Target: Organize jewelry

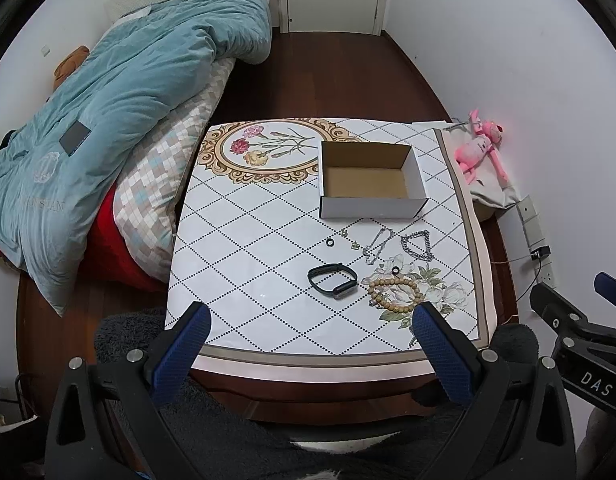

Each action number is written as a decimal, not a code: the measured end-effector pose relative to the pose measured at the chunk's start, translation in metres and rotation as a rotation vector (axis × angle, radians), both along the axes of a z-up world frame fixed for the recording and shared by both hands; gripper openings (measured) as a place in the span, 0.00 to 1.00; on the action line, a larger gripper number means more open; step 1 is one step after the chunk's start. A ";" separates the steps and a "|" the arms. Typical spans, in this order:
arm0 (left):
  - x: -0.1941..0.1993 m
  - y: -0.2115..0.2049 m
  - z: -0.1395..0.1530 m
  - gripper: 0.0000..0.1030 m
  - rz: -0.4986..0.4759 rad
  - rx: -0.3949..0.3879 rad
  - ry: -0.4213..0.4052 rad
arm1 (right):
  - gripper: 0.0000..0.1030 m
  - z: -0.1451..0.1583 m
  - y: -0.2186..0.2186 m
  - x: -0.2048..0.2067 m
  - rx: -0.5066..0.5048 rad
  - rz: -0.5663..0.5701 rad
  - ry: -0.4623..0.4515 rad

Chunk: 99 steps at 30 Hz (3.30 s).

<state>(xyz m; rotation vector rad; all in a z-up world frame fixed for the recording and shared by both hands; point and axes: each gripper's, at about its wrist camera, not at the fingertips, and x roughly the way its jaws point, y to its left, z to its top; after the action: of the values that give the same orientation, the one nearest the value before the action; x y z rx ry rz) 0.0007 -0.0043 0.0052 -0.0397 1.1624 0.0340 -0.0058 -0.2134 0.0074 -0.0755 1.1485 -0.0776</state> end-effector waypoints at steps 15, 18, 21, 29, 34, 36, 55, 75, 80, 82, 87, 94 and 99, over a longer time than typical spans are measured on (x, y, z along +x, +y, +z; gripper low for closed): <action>-0.006 -0.003 0.009 1.00 -0.001 -0.008 -0.004 | 1.00 0.008 -0.005 -0.001 -0.001 0.004 -0.018; -0.006 -0.003 0.009 1.00 0.000 -0.008 -0.005 | 1.00 0.009 -0.005 -0.001 -0.001 0.005 -0.017; -0.006 -0.004 0.009 1.00 0.001 -0.008 -0.005 | 1.00 0.009 -0.005 -0.002 0.000 0.005 -0.019; -0.005 -0.004 0.008 1.00 -0.002 -0.013 -0.004 | 1.00 0.010 -0.007 -0.002 0.000 0.006 -0.023; -0.005 -0.005 0.008 1.00 0.000 -0.014 -0.004 | 1.00 0.012 -0.006 -0.001 -0.002 0.007 -0.023; -0.005 -0.006 0.008 1.00 0.000 -0.015 -0.006 | 1.00 0.011 -0.006 -0.001 -0.005 0.007 -0.022; -0.008 -0.008 0.009 1.00 -0.003 -0.028 -0.007 | 1.00 0.013 -0.006 -0.002 -0.005 0.005 -0.027; -0.001 -0.006 0.011 1.00 -0.001 -0.025 -0.019 | 1.00 0.018 -0.012 0.003 0.003 -0.001 -0.039; 0.014 0.002 -0.014 1.00 0.027 -0.003 -0.040 | 1.00 -0.002 -0.017 0.015 0.016 -0.028 -0.037; 0.023 0.005 -0.031 1.00 0.030 0.013 -0.034 | 1.00 -0.018 -0.017 0.022 0.010 -0.028 -0.024; 0.047 0.007 -0.081 1.00 0.022 0.065 0.030 | 1.00 -0.085 -0.014 0.048 -0.006 -0.023 0.063; 0.063 0.014 -0.142 0.99 0.037 0.098 0.102 | 0.83 -0.200 -0.010 0.073 0.092 -0.030 0.255; 0.073 0.015 -0.178 0.91 0.025 0.078 0.167 | 0.78 -0.242 -0.006 0.077 0.097 -0.049 0.298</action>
<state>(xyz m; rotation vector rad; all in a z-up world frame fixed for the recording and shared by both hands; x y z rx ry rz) 0.0735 0.0108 -0.1727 0.0179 1.3261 0.1059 0.0710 -0.2193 -0.2342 0.0280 1.4501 -0.0549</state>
